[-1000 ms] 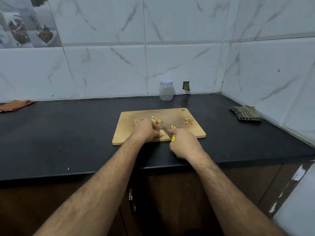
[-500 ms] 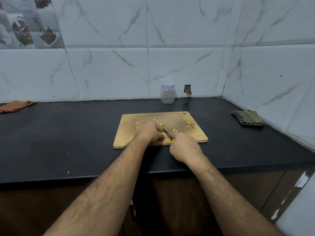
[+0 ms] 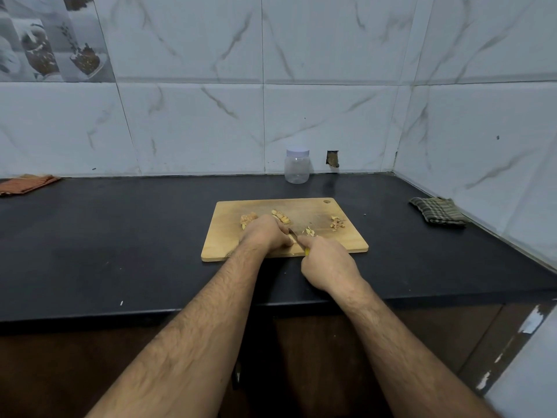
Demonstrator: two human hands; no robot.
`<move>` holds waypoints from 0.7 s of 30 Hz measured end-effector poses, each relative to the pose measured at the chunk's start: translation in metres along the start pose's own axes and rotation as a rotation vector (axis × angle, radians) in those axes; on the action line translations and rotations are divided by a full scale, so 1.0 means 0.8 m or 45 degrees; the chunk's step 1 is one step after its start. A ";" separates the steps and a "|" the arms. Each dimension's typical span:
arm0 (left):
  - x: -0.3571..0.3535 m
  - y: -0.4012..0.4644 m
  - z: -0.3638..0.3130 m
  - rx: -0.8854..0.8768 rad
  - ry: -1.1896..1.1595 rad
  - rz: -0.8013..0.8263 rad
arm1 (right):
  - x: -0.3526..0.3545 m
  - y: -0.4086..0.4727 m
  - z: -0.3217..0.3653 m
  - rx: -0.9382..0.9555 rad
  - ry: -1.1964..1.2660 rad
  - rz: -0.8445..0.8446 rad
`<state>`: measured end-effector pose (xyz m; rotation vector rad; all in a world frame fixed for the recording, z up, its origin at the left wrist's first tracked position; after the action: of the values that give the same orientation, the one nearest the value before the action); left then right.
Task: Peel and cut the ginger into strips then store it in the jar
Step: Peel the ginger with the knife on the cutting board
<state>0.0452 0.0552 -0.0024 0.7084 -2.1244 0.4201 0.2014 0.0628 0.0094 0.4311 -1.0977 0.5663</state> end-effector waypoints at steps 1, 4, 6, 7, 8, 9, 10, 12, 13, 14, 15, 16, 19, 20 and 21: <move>0.000 0.001 0.001 0.000 -0.004 0.003 | -0.001 0.000 0.001 -0.004 -0.003 0.004; -0.002 0.003 0.002 0.001 -0.014 0.010 | -0.001 0.002 0.006 -0.008 -0.017 0.028; -0.002 0.004 0.002 0.006 -0.015 0.004 | 0.000 0.003 0.011 -0.006 -0.034 0.041; -0.002 0.005 0.002 0.007 -0.011 0.002 | 0.000 0.003 0.012 -0.007 -0.040 0.044; -0.002 0.004 0.002 0.007 -0.007 0.001 | 0.001 0.001 0.013 -0.006 -0.045 0.044; -0.002 0.004 0.001 0.009 -0.002 0.000 | 0.001 0.000 0.013 -0.002 -0.048 0.045; -0.002 0.004 0.001 0.012 0.000 0.000 | 0.000 -0.003 0.012 0.001 -0.050 0.047; -0.002 0.004 0.001 0.014 0.006 -0.002 | -0.001 -0.011 0.007 -0.003 -0.054 0.054; -0.002 0.004 0.001 0.014 0.012 -0.005 | -0.001 -0.016 0.003 -0.007 -0.056 0.058; -0.002 0.004 0.000 0.012 0.018 -0.006 | -0.001 -0.021 -0.001 -0.013 -0.056 0.065; -0.002 0.005 0.000 0.012 0.023 -0.006 | -0.001 -0.026 -0.004 -0.019 -0.054 0.075; -0.002 0.005 0.001 0.012 0.026 -0.003 | -0.001 -0.030 -0.007 -0.023 -0.052 0.085; -0.004 0.005 0.000 0.017 0.030 0.010 | 0.002 -0.037 -0.012 -0.039 -0.029 0.085; -0.004 0.005 0.000 0.017 0.028 0.008 | 0.003 -0.037 -0.013 -0.044 -0.012 0.071; -0.004 0.005 0.001 0.015 0.023 0.005 | 0.004 -0.036 -0.013 -0.048 0.006 0.051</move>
<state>0.0442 0.0588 -0.0058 0.7053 -2.1085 0.4401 0.2280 0.0469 0.0065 0.3754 -1.1127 0.5804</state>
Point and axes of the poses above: each hand's wrist, its own y-axis towards the middle knuckle, its own x-axis out of the back of the hand, z = x × y, the point moved 7 cm from there along y, towards the middle knuckle, and after that the axes turned 2 degrees about z, right-handed, at the moved point
